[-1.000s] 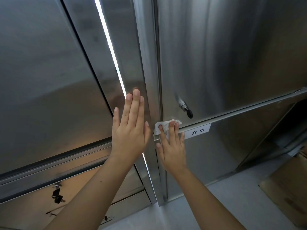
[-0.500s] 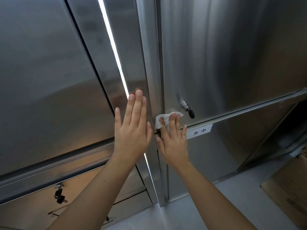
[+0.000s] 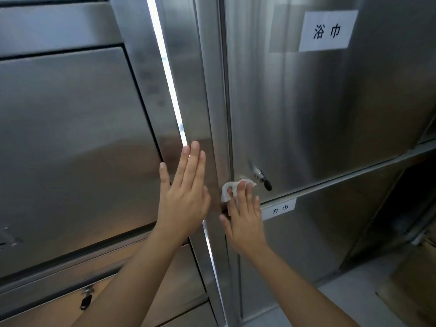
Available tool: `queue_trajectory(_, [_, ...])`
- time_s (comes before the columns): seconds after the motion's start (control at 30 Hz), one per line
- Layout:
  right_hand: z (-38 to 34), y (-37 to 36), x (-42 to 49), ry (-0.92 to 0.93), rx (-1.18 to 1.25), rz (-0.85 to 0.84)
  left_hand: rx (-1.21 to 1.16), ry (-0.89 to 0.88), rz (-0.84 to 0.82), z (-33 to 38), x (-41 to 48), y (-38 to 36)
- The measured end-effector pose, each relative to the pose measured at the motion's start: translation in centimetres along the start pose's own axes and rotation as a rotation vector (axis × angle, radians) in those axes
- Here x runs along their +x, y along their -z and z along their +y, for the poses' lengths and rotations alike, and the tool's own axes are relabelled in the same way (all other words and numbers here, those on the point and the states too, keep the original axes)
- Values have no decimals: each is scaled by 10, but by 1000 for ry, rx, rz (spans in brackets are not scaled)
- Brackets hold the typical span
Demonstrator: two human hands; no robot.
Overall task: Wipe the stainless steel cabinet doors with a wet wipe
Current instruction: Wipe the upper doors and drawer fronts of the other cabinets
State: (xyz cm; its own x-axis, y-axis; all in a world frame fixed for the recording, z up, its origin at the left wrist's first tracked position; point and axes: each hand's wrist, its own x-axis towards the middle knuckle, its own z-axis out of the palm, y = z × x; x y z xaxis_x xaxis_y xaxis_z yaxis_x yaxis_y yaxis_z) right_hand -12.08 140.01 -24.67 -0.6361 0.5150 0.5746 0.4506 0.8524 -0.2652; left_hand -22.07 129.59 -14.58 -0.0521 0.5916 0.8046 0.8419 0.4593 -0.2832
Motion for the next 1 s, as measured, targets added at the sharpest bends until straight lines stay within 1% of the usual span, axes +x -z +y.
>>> queue_trajectory(0.13, [-11,23,23,37,-37,62,-16,10,52,-5,18,1])
queue_trajectory(0.23, [-18,40,39,37,2,114,-42,29,103,-8,34,4])
queue_trajectory(0.4, [-24,75,73,50,10,142,-67,47,164,-20,66,18])
queue_trajectory(0.7, [-34,143,135,170,-85,204,-69,37,251,-41,129,51])
queue_trajectory(0.83, [-46,169,160,207,-51,254,-15,19,265,-50,154,66])
queue_trajectory(1.0, [-57,202,194,206,-60,302,154,-35,282,-64,179,80])
